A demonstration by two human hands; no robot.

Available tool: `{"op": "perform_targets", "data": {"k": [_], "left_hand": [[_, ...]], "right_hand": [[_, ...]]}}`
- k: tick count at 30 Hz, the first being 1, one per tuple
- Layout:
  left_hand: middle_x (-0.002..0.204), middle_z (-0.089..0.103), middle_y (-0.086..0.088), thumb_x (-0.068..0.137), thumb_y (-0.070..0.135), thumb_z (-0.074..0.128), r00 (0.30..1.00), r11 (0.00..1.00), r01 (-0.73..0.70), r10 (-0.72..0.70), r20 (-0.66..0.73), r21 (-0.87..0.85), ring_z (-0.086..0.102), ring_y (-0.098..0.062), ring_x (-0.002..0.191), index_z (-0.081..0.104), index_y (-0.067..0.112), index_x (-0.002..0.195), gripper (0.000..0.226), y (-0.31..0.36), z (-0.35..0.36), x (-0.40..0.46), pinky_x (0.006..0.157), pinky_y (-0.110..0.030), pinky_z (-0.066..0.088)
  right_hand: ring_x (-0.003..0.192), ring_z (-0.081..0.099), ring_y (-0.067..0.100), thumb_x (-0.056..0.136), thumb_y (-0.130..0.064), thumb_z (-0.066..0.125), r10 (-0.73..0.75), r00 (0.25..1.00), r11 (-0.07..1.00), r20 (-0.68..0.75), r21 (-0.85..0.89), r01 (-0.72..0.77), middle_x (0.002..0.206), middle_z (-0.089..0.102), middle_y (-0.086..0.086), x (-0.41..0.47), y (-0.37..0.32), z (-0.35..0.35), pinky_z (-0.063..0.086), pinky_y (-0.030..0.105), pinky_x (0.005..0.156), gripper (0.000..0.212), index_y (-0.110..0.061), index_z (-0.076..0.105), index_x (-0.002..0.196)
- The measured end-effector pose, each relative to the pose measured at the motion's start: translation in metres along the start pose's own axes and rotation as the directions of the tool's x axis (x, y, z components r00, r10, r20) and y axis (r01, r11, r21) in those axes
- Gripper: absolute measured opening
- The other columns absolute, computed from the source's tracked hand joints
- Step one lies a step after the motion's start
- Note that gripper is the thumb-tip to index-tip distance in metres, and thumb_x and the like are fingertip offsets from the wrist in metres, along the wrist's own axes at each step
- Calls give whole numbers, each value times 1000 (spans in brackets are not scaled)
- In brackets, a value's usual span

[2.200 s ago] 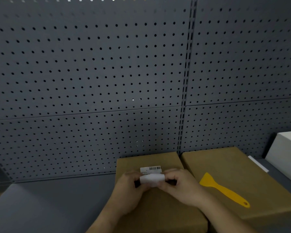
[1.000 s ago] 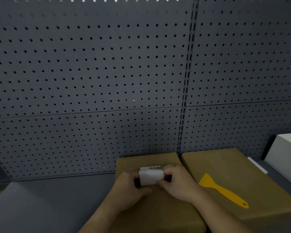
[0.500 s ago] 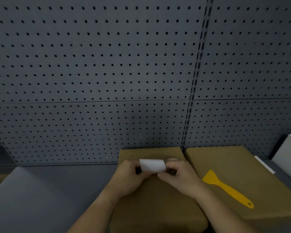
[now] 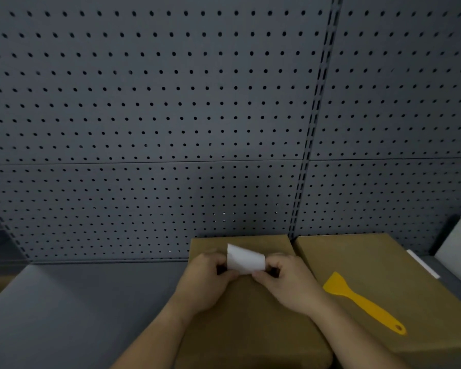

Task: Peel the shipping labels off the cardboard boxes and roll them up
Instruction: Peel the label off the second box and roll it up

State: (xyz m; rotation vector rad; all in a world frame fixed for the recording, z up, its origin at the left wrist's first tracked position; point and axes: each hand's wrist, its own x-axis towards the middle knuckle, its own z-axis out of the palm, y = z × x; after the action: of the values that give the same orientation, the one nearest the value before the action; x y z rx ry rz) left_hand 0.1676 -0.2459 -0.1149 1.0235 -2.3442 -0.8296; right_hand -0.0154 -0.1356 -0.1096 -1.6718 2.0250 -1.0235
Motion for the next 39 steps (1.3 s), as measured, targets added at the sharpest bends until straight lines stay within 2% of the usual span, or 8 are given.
{"op": "perform_targets", "data": {"k": [5,8,12,20,24,29,32,39], "left_hand": [[111,67,14,92,32,68,999,998,-38,39,6,-50,64,-4,98,74,25,110,20,-2,1,0,91,-26,55],[121,64,14,92,37,66,1000,999,-6,8,24,-54,62,-4,107,70,27,120,30,-4,1,1,99,-32,54],[132,62,17,90,38,69,999,997,-5,8,41,-80,59,-2,118,64,32,129,40,-4,1,0,106,-30,50],[103,73,15,70,36,86,998,996,64,-62,22,-56,67,0,90,77,27,105,37,6,-5,11,83,-26,60],[76,74,11,67,66,72,993,996,90,-88,-75,21,68,-5,69,77,32,83,38,5,2,12,67,-36,62],[82,71,13,83,54,70,992,993,75,-65,-104,88,64,-2,74,73,29,90,26,3,6,8,68,-28,58],[102,74,19,84,49,71,995,996,62,-58,-78,57,66,0,89,73,35,107,27,2,6,7,81,-29,59],[117,70,20,80,42,78,999,999,36,-37,-20,-39,65,1,102,72,37,115,36,1,0,7,91,-30,57]], "right_hand": [[79,59,2,86,-24,74,-3,997,998,80,62,-2,85,63,-8,7,-6,-7,44,13,64,5,-26,74,81],[65,51,4,81,-20,76,-8,998,998,61,-55,11,72,51,-8,17,-4,-5,39,17,56,31,-22,56,57],[74,59,14,86,-27,74,-35,999,999,-9,-29,35,74,61,1,16,6,2,49,31,65,29,-7,65,66],[65,45,9,90,-33,69,-41,999,998,-34,-39,40,70,50,4,16,10,4,38,26,60,40,-5,52,66],[78,57,13,92,-32,68,-38,999,999,-9,-2,38,79,63,2,15,10,4,50,33,70,26,-12,66,75],[82,59,10,85,-35,71,-13,1000,1000,27,20,12,84,64,-1,15,9,0,50,31,73,18,-17,71,81],[85,60,7,79,-31,74,-11,998,999,58,41,9,89,63,-1,15,7,-3,51,28,75,13,-19,73,82],[73,57,17,86,-27,74,-3,1000,999,13,-40,3,79,60,8,30,10,-1,43,24,62,32,-1,64,70]]}}
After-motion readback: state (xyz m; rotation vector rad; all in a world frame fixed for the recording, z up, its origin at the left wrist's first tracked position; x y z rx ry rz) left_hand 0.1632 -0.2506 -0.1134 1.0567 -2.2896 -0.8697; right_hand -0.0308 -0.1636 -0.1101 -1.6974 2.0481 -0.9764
